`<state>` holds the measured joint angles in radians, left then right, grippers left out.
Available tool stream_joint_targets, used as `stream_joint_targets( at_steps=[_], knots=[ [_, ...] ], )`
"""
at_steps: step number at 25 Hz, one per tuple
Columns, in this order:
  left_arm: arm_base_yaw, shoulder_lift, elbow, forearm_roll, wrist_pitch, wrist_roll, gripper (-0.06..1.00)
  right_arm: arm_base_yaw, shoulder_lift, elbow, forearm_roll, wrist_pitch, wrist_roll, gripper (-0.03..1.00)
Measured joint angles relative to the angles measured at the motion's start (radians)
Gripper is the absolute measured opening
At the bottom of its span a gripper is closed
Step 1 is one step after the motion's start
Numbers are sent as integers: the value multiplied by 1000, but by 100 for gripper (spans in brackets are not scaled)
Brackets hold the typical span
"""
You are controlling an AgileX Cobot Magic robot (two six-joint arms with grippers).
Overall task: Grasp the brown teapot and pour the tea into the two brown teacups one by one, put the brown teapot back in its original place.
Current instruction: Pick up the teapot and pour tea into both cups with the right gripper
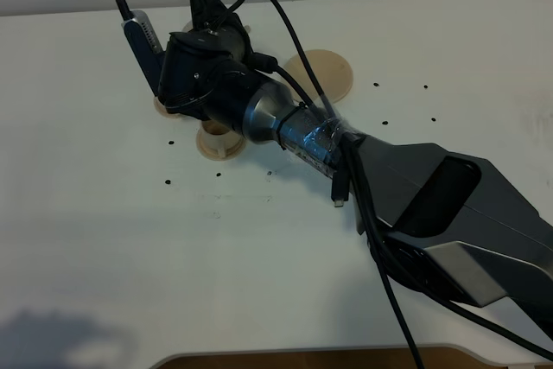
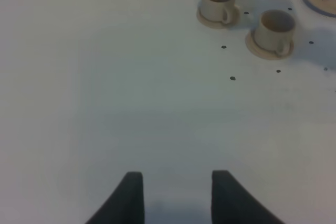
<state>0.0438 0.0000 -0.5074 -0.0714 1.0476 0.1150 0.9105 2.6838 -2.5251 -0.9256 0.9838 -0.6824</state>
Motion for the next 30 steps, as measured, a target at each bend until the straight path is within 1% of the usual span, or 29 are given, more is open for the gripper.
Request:
stream_joint_targets(
  at_steps=[5, 9, 18, 30],
  knots=[
    [0, 0, 0, 0, 0, 0, 33, 0, 0, 0, -4, -1, -41, 9],
    [0, 0, 0, 0, 0, 0, 33, 0, 0, 0, -13, -1, -48, 9],
    [0, 0, 0, 0, 0, 0, 33, 0, 0, 0, -44, -40, -75, 9],
    [0, 0, 0, 0, 0, 0, 33, 3, 0, 0, -71, -53, -141, 9]
  ],
)
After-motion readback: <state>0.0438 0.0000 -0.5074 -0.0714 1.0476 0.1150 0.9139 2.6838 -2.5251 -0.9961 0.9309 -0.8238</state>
